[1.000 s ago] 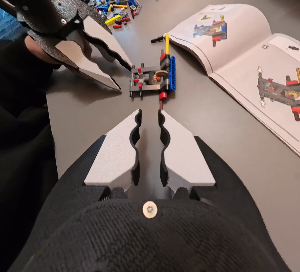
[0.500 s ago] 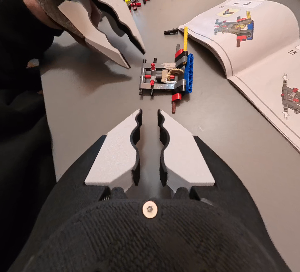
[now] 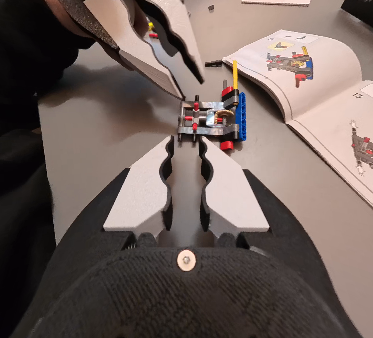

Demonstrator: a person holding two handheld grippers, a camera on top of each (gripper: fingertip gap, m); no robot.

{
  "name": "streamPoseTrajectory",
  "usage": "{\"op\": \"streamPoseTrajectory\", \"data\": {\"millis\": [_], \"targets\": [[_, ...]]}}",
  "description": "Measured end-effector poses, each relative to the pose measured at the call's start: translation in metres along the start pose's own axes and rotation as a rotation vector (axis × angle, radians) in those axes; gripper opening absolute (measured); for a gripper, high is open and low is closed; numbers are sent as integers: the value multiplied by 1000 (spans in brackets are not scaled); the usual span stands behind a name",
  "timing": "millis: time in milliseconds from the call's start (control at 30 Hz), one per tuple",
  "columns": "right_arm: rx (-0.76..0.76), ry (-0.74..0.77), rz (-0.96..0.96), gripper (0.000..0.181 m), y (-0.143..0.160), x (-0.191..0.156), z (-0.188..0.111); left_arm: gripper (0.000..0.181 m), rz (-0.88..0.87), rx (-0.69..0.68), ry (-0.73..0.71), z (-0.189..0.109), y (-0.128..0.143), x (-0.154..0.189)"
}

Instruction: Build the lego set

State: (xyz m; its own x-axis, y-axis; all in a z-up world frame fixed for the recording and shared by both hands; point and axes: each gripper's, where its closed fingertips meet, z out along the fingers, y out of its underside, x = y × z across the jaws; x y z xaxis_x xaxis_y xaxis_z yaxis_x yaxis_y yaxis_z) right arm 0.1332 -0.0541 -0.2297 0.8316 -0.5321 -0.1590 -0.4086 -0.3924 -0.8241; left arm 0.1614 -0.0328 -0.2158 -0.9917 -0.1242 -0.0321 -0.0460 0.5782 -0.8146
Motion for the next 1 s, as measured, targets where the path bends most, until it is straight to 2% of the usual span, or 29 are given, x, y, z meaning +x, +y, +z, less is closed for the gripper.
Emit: {"op": "streamPoseTrajectory", "data": {"millis": [100,233,500,733,867,1000], "targets": [[8,0,19,27,0,-5,8,15,25,-33,49,12,-3,5],[19,67,4,28,-5,0,12,0,38,-154,3,18,14,-2],[-21,108,-66,35,-5,0,23,0,-14,-100,46,13,15,10],[-52,167,-122,39,-4,8,28,28,-7,-34,-56,-6,13,-9],[-54,171,-160,32,-5,8,29,35,66,-51,-21,1,19,0],[-68,148,-198,20,-2,4,29,33,202,-116,-15,12,26,9]]}}
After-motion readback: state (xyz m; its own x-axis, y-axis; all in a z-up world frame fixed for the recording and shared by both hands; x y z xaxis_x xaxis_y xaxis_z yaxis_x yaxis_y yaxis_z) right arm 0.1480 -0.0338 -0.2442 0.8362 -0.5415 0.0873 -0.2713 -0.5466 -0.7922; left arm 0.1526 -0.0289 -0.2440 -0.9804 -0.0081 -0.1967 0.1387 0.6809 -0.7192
